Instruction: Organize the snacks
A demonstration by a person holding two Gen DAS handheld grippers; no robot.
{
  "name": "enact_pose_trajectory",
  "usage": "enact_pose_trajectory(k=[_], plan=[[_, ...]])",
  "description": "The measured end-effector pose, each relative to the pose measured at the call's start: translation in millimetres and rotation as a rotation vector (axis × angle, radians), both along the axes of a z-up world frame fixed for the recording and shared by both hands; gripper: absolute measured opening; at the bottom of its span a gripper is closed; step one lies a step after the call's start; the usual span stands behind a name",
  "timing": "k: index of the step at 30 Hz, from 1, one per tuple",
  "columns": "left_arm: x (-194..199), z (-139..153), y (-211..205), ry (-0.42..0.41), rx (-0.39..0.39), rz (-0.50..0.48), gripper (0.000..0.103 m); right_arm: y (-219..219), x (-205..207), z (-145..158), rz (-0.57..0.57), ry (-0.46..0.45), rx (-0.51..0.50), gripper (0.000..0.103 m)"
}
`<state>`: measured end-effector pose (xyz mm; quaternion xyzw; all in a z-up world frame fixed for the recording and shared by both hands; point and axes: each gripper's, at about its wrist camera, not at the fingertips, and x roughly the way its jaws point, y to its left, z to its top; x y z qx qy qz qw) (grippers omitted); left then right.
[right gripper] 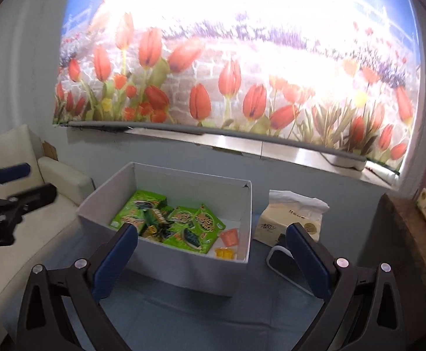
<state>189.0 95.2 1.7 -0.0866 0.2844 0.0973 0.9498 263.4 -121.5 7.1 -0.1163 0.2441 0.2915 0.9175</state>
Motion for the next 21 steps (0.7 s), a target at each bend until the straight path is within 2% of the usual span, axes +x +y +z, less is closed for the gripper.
enact_pose_trajectory(k=[1,4,5,7,8,12,16,18,21], plan=[[-7,-4,-2,0.024,-0.001,0.009,0.103,-4,-6,-1,-0.004,0.028,0.003,0.103],[-38,-7,-18,0.016,0.061,0.065,0.103,-16,-32,-7,0.002,0.071,-0.015,0.103],[-52,-5,-24,0.003,0.058,0.052,0.103,-22,-42,-8,-0.012,0.075,-0.024,0.103],[-76,-1,-35,0.001,-0.004,-0.030,0.103,-34,-57,-8,-0.052,0.097,-0.016,0.103],[-84,2,-39,0.006,-0.021,-0.031,0.103,-39,-63,-8,-0.060,0.116,-0.013,0.103],[-122,23,-58,-0.014,0.033,0.018,0.103,-60,-94,3,-0.014,0.174,0.057,0.103],[-145,41,-68,0.000,0.021,0.006,0.103,-67,-123,24,-0.019,0.111,0.047,0.103],[-153,42,-66,0.011,-0.002,0.039,0.103,-69,-136,33,-0.013,0.089,0.053,0.103],[-160,39,-67,0.036,0.014,0.037,0.103,-70,-149,40,0.013,0.078,0.061,0.103]])
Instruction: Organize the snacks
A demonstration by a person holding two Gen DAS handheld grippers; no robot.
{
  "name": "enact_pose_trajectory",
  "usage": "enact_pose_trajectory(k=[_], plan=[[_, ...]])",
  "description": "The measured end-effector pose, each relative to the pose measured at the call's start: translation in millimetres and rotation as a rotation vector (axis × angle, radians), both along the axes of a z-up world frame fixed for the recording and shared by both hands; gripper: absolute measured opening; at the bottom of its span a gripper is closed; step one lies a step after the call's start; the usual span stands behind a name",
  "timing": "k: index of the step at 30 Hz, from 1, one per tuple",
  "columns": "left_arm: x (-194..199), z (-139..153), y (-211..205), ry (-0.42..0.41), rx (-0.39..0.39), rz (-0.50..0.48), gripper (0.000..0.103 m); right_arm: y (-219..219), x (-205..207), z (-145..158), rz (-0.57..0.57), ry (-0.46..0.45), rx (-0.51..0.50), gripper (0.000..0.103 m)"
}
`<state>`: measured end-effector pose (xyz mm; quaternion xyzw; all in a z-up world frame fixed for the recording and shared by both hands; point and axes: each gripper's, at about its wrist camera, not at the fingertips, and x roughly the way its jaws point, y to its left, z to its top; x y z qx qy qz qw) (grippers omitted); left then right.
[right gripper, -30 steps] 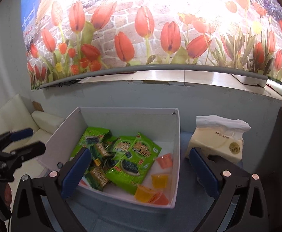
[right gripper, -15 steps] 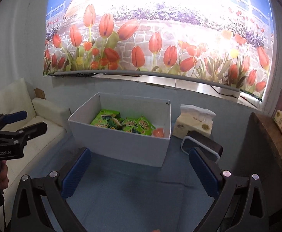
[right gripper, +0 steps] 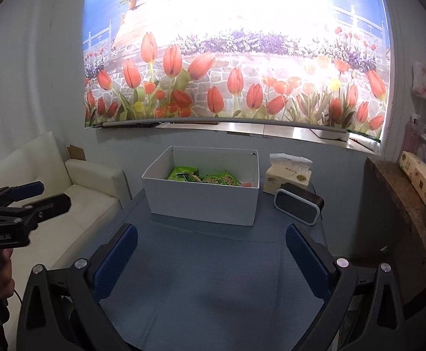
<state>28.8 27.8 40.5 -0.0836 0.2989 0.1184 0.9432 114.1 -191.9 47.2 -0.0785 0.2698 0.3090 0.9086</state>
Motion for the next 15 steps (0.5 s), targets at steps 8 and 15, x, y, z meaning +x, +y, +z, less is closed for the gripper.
enact_pose_trajectory(k=[8,15], plan=[[-4,1,-8,0.010,-0.009,-0.055,0.103,0,-11,6,0.023,0.000,-0.006,0.103],[-4,7,-15,-0.005,-0.004,-0.093,0.103,-1,-6,5,0.013,0.025,-0.003,0.103]])
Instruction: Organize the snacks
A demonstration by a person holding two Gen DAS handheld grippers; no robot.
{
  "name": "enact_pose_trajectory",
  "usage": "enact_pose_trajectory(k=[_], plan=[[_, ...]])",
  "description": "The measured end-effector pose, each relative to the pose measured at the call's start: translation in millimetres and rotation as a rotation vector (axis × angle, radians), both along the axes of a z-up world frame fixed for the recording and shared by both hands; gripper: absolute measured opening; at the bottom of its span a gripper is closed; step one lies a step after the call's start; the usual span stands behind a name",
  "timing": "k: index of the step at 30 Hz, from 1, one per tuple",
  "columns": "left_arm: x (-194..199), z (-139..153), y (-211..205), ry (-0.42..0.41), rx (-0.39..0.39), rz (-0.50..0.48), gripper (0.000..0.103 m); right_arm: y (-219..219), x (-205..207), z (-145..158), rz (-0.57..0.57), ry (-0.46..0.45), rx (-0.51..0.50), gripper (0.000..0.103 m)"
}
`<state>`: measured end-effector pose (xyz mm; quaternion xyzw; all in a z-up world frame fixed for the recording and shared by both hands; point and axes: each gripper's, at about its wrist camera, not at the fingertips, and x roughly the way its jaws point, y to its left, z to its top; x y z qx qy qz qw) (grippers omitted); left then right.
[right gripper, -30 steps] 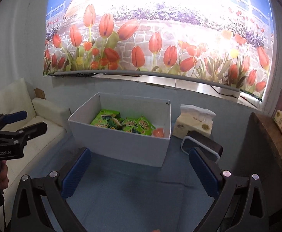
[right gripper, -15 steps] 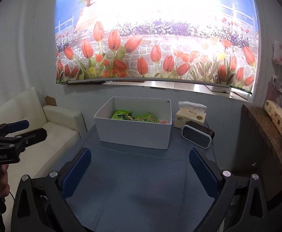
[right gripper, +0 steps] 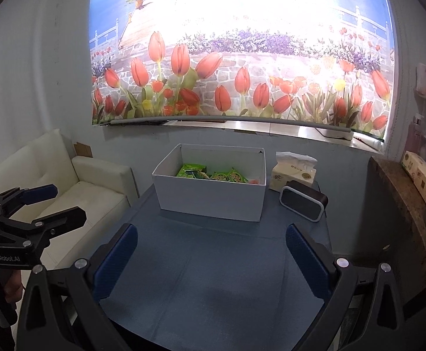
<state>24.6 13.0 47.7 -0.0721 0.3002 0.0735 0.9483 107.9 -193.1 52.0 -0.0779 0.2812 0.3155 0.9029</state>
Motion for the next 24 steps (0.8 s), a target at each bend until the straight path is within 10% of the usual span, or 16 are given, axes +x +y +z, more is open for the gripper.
enact_pose_trajectory(k=[24], plan=[[4.4,2.2,2.5,0.015,-0.008,-0.002,0.103,-0.1,4.6,-0.2,0.001,0.015,0.002,0.103]])
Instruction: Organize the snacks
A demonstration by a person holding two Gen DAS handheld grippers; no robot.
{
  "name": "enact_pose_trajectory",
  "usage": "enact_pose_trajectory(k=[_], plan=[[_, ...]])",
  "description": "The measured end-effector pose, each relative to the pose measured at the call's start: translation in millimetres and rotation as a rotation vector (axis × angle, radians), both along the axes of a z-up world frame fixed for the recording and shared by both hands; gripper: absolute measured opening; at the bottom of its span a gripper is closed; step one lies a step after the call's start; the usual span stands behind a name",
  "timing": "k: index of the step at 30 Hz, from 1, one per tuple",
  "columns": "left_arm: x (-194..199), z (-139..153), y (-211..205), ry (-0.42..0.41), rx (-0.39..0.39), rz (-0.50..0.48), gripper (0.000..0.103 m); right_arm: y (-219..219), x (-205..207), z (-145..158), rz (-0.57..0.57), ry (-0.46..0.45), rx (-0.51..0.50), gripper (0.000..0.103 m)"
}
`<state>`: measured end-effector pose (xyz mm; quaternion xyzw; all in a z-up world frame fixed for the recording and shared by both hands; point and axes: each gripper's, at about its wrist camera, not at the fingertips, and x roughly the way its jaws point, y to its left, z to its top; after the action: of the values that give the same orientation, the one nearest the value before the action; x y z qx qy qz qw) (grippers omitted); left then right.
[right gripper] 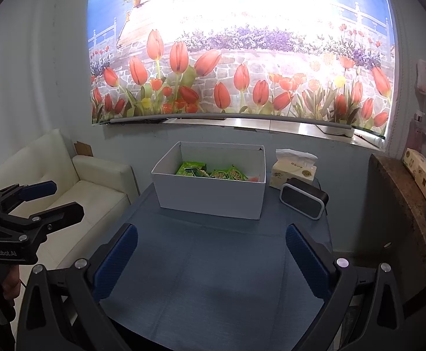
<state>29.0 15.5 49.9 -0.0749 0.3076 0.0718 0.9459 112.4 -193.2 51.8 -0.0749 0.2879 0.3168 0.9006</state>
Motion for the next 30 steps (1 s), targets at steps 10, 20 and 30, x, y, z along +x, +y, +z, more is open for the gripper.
enact_pose_trajectory(k=[10,20,30], plan=[[0.6,-1.9,-0.7,0.010,-0.006,0.002,0.103,0.0,-0.3,-0.3,0.005,-0.004,-0.002,0.103],[0.5,-1.9,-3.8,0.011,-0.001,0.000,0.103,-0.6,-1.4,-0.5,0.006,-0.003,-0.001,0.103],[1.6,-1.4,-5.7,0.011,-0.001,-0.001,0.103,-1.3,-0.8,-0.7,0.004,-0.001,0.002,0.103]])
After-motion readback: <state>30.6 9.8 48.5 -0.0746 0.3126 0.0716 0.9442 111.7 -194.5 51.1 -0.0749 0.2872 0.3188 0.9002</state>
